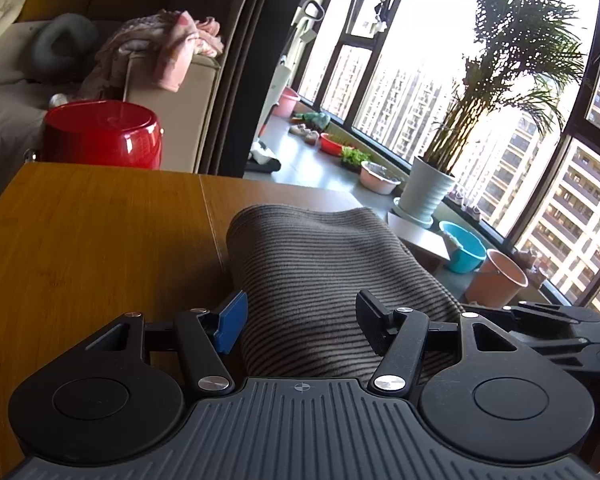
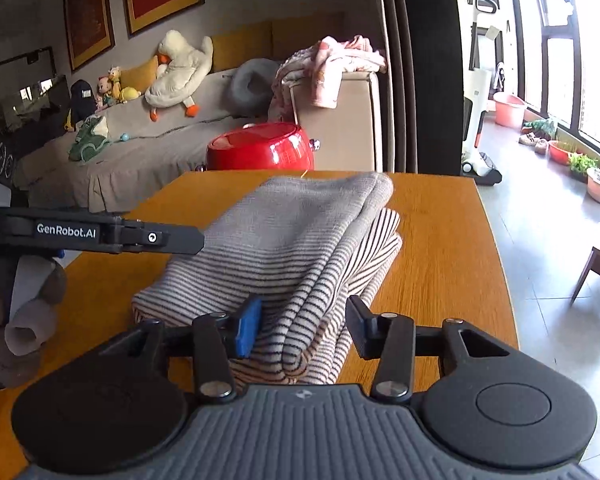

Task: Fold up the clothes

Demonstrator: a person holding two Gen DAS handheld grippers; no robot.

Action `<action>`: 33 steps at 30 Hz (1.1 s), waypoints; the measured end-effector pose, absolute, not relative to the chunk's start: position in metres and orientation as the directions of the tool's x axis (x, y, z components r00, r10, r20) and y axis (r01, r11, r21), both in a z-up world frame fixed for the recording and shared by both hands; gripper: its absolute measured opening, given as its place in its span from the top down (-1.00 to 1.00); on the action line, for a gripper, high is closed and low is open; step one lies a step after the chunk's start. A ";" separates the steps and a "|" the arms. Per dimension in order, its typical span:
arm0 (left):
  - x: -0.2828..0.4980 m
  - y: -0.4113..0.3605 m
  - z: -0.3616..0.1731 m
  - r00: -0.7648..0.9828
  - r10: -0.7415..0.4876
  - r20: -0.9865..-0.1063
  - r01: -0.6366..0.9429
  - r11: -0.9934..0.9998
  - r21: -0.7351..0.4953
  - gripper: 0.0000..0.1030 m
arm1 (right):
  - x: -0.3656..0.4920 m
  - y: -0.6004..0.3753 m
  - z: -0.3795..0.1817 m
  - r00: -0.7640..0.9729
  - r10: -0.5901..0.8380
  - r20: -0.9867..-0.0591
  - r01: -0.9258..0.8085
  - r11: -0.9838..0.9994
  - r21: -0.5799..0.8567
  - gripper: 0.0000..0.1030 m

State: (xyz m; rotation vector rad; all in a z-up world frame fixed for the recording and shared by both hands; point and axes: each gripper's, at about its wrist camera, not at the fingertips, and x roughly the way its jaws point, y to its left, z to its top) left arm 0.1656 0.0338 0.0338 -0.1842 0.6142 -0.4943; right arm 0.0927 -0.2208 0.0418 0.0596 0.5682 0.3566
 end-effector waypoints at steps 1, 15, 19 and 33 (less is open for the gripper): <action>0.166 0.032 0.033 0.701 -0.499 -0.510 0.396 0.867 -0.304 -0.25 | 0.092 -0.224 0.049 0.797 0.346 -0.495 -0.309 0.938 0.159 0.13; 0.167 0.025 0.017 0.677 -0.495 -0.545 0.415 0.868 -0.272 -0.24 | 0.139 -0.210 0.029 0.794 0.276 -0.542 -0.256 0.960 0.115 -0.01; 0.166 0.025 0.017 0.677 -0.498 -0.541 0.416 0.866 -0.277 -0.26 | 0.140 -0.211 0.032 0.796 0.274 -0.539 -0.265 0.960 0.096 -0.01; 0.166 0.028 0.016 0.672 -0.501 -0.546 0.414 0.865 -0.284 -0.30 | 0.204 -0.210 0.034 0.756 0.312 -0.575 -0.179 0.944 0.276 0.22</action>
